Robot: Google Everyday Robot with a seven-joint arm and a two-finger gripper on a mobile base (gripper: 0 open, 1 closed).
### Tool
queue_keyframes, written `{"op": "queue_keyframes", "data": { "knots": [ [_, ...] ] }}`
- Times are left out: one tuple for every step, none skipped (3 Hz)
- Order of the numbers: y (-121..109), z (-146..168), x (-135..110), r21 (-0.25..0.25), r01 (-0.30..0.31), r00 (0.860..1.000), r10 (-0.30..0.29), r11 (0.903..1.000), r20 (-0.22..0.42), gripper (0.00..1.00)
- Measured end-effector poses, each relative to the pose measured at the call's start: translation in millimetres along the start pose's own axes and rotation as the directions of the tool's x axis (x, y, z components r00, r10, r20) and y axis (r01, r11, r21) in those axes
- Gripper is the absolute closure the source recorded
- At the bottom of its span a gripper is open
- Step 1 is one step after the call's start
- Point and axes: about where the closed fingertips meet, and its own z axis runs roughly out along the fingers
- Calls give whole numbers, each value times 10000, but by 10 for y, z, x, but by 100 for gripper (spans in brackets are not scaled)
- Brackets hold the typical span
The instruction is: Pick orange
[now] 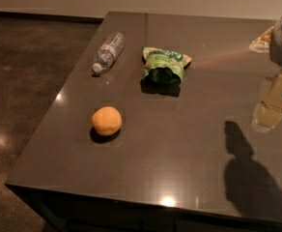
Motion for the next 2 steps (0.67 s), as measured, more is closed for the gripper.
{"op": "queue_keyframes", "data": {
  "knots": [
    [-8, 4, -13, -1, -25, 10000, 25, 10000, 48, 0],
    [-25, 13, -38, -9, -77, 9999, 77, 10000, 146, 0]
  ]
}}
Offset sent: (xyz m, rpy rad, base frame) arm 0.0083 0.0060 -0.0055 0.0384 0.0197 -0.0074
